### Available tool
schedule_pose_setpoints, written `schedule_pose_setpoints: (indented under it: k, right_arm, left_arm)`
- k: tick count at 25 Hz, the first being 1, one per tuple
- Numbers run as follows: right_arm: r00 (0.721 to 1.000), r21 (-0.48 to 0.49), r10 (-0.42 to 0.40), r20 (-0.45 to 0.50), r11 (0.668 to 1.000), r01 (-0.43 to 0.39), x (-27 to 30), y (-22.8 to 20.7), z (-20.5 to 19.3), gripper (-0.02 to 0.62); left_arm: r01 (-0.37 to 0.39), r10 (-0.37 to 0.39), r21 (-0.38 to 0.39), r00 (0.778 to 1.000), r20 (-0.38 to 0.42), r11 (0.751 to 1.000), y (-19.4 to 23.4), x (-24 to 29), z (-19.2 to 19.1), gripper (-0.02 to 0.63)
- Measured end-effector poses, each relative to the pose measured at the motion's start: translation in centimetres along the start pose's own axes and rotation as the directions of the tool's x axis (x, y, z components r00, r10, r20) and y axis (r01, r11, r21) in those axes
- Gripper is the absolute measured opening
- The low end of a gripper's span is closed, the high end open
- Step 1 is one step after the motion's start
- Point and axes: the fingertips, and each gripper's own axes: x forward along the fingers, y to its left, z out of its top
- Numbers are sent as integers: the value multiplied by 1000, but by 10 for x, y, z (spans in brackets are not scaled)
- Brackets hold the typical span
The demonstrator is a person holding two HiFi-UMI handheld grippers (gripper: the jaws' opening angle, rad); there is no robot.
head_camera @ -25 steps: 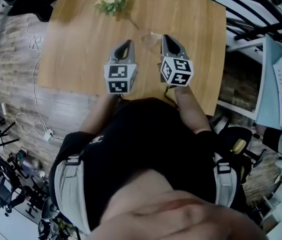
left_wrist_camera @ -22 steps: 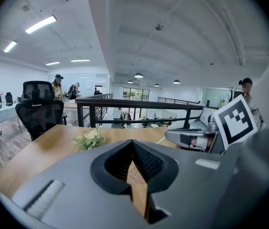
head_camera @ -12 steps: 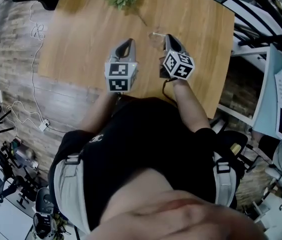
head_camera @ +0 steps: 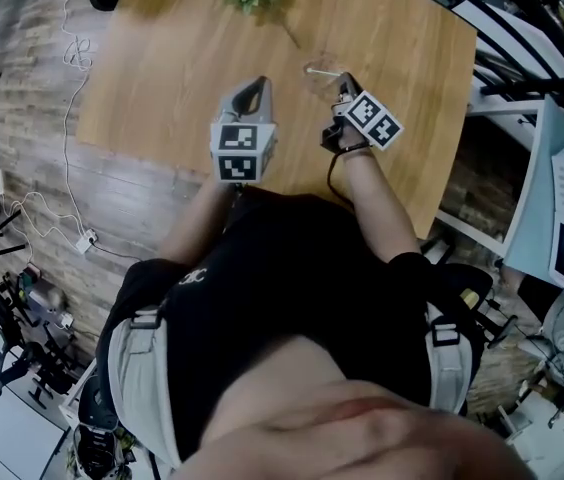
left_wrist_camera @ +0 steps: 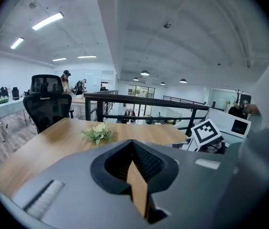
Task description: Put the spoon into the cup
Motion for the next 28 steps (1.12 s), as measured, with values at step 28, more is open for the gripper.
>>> schedule_pose_setpoints:
  k: [28]
  right_arm:
    - [991, -30, 20, -132, 999, -24, 10, -13, -34, 63]
  left_arm:
    - [18, -18, -4, 999, -27, 1000, -12, 3, -14, 12]
